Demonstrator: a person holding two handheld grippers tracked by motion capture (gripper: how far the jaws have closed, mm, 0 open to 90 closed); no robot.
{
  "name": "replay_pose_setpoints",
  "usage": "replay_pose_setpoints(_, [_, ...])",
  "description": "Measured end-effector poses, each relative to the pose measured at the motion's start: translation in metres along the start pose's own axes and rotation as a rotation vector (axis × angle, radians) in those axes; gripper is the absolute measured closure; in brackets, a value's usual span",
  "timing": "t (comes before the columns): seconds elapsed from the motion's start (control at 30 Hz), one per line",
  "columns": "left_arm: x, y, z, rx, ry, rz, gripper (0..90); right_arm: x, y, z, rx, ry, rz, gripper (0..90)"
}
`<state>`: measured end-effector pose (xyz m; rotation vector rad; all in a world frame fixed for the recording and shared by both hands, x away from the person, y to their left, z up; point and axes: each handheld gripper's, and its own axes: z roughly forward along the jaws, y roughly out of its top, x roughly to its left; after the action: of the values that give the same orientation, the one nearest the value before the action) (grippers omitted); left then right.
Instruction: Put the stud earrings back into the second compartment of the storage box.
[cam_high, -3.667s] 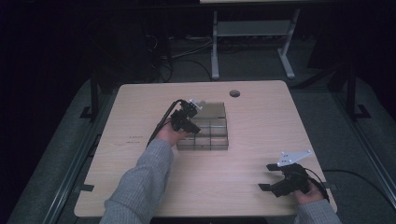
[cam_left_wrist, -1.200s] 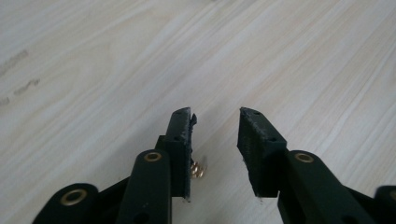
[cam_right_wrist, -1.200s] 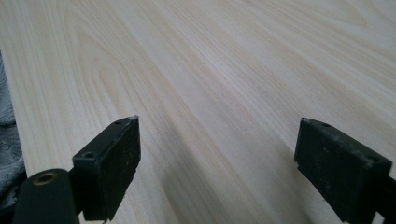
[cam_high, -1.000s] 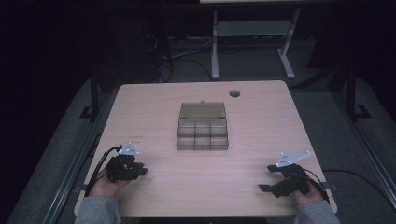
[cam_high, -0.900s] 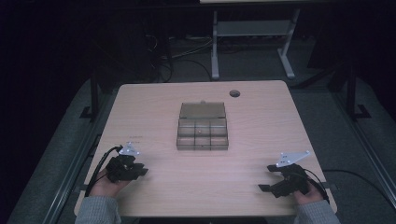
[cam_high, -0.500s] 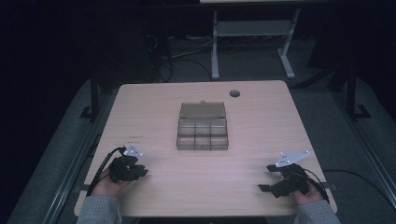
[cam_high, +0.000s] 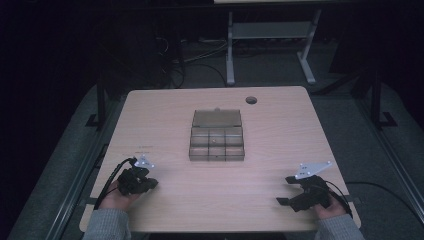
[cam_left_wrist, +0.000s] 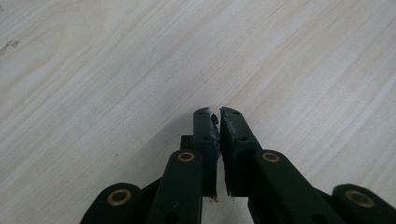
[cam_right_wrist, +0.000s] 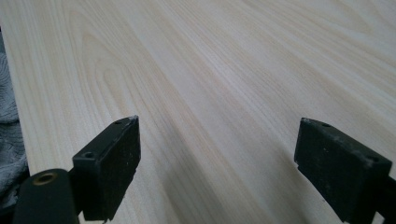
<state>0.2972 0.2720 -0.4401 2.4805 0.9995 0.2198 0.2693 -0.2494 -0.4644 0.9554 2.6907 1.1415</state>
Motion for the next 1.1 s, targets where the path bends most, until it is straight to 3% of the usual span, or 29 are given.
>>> replay_pose_setpoints(0.27, [-0.002, 0.009, -0.002, -0.034, -0.037, 0.005, 85.0, 0.0, -0.001, -0.001, -0.005, -0.008, 0.004, 14.5])
replay_pose_setpoints(0.6, [-0.009, 0.038, -0.003, -0.049, -0.064, 0.044, 85.0, -0.001, -0.003, -0.001, -0.014, -0.012, 0.021, 14.5])
replay_pose_setpoints(0.97, [-0.01, 0.069, -0.006, -0.077, -0.101, 0.054, 85.0, -0.001, -0.003, -0.001, -0.016, -0.009, 0.013, 14.5])
replay_pose_setpoints(1.1, [-0.01, 0.077, -0.002, -0.06, -0.111, 0.067, 85.0, -0.001, -0.003, -0.001, -0.019, -0.007, 0.015, 14.5])
